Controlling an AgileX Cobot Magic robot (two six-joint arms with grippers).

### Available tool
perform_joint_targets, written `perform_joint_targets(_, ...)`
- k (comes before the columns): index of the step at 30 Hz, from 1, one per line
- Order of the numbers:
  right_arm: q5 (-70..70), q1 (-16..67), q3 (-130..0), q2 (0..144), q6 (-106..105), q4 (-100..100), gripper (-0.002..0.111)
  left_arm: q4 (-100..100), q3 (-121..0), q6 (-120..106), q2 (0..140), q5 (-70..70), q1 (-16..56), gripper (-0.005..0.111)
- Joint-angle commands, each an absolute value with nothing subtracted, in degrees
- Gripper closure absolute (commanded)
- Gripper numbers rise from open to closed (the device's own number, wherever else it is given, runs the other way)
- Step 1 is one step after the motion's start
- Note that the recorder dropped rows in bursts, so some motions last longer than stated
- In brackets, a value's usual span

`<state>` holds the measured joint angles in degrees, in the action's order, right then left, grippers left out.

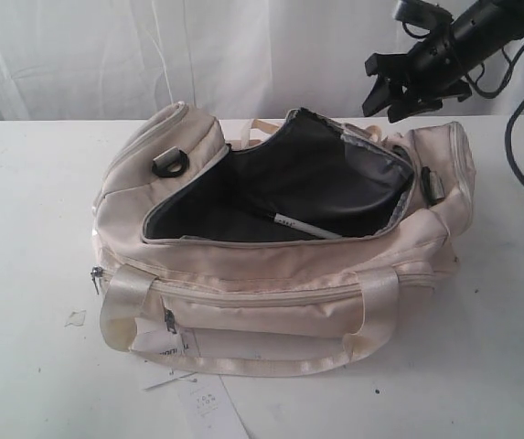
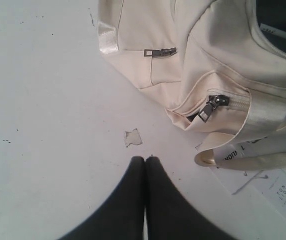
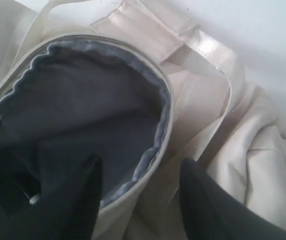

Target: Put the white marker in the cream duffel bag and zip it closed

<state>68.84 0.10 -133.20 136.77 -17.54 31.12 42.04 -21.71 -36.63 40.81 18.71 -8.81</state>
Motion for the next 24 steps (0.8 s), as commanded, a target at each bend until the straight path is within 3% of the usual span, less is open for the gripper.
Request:
perform_joint_targets(1, 67.27, 0.00, -133.70, 138.00, -17.01, 32.20, 0.062, 41.01, -21.37, -36.36, 40.69, 18.94, -8.50, 0.107)
perform_joint_targets(19, 65.62, 0.13, -133.70, 145.29, -14.79, 37.97, 0.062, 40.88, -21.37, -36.36, 40.69, 20.66, -8.50, 0.107)
perform_joint_targets(21, 65.27, 0.20, -133.70, 145.31, -14.90, 37.97, 0.068, 40.88, -21.37, -36.36, 40.69, 21.11, -8.50, 0.107)
perform_joint_targets(24, 64.98, 0.20, -133.70, 145.19, -14.90, 39.02, 0.089, 40.88, -21.37, -36.36, 40.69, 21.22, -8.50, 0.107)
